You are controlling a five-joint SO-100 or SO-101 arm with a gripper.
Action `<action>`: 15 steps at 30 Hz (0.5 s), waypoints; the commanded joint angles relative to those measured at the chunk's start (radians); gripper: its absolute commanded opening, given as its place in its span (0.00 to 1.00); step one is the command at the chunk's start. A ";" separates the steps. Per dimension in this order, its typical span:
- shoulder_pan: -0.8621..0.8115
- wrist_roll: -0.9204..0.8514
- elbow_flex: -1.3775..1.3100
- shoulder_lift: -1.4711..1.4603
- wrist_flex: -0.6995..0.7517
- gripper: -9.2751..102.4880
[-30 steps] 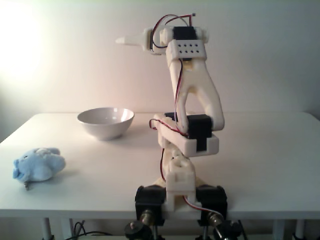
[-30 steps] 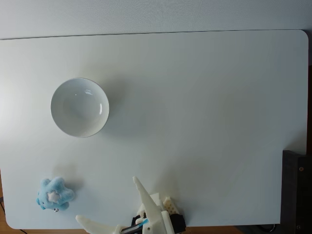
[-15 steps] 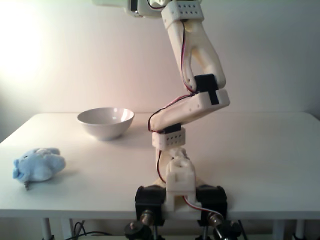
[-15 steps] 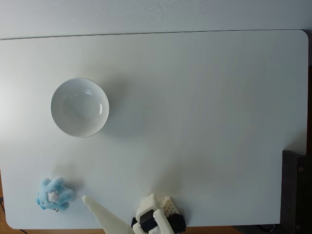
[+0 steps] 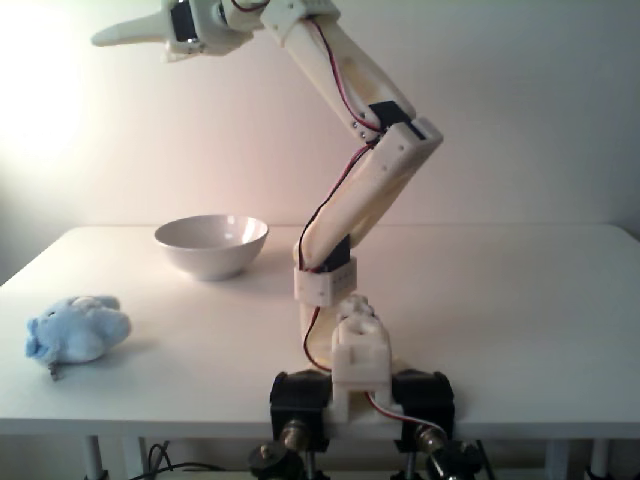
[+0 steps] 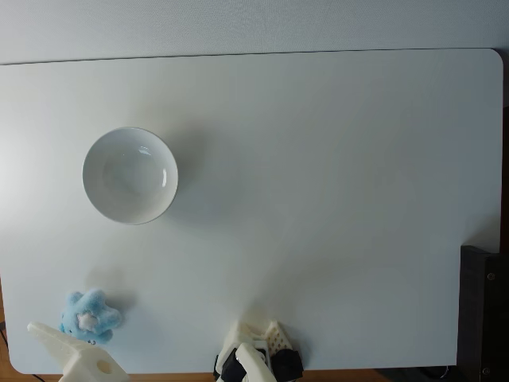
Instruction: Grasp a skyblue doll and put it into the bowl.
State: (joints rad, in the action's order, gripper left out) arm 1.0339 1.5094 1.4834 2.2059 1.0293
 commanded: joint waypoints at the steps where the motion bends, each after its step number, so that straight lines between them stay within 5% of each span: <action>1: 0.048 -0.009 -0.035 -0.048 -0.005 0.68; 15: 0.117 -0.015 -0.183 -0.440 -0.003 0.67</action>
State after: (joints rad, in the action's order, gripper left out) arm 1.1428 1.5079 1.3560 1.8178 1.0293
